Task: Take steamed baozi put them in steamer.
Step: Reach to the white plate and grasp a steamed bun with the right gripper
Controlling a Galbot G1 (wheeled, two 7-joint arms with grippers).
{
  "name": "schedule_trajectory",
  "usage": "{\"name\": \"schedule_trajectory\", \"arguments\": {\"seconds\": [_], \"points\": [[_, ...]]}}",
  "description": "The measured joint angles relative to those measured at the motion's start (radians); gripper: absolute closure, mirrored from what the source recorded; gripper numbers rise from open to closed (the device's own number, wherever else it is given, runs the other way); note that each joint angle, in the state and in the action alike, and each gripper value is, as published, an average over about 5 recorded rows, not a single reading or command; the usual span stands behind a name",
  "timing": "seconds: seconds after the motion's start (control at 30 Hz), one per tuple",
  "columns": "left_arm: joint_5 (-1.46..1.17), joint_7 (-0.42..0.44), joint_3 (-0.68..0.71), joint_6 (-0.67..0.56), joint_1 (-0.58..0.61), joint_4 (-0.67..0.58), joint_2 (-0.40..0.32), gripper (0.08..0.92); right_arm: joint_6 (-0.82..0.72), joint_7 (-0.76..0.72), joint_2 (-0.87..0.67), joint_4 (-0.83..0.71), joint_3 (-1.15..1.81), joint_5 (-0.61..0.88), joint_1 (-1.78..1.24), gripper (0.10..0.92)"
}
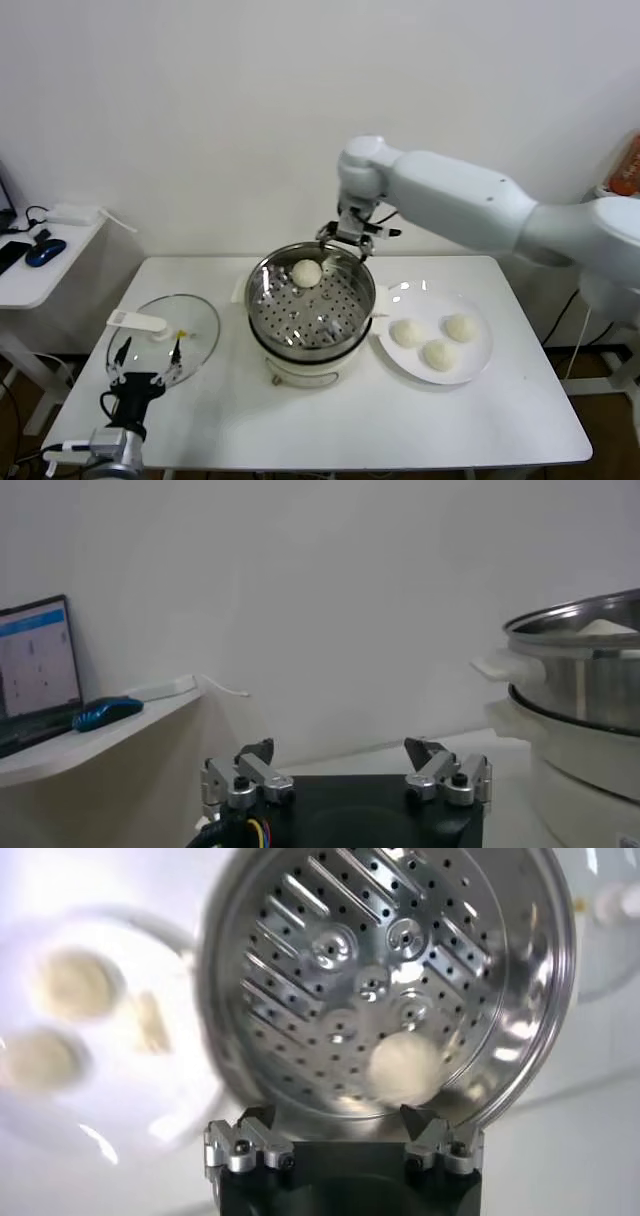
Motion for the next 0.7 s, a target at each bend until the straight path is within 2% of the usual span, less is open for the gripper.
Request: {"name": "schedule_trajectory", "arguments": {"seconds": [0.17, 0.3, 0.7], "points": [[-0.005, 0.001, 0.001, 0.004, 0.007, -0.016, -0.001, 0.177, -0.144, 0.017, -0.114, 0.014, -0.063, 0.183, 0.022, 0.203], [-0.01, 0.001, 0.003, 0.007, 0.011, -0.029, -0.003, 0.177, -0.242, 0.037, -0.19, 0.014, -0.079, 0.271, -0.002, 0.203], [-0.024, 0.004, -0.01, 0.01, 0.026, -0.056, -0.008, 0.177, -0.403, 0.092, -0.282, -0.013, -0.055, 0.326, -0.16, 0.203]]}}
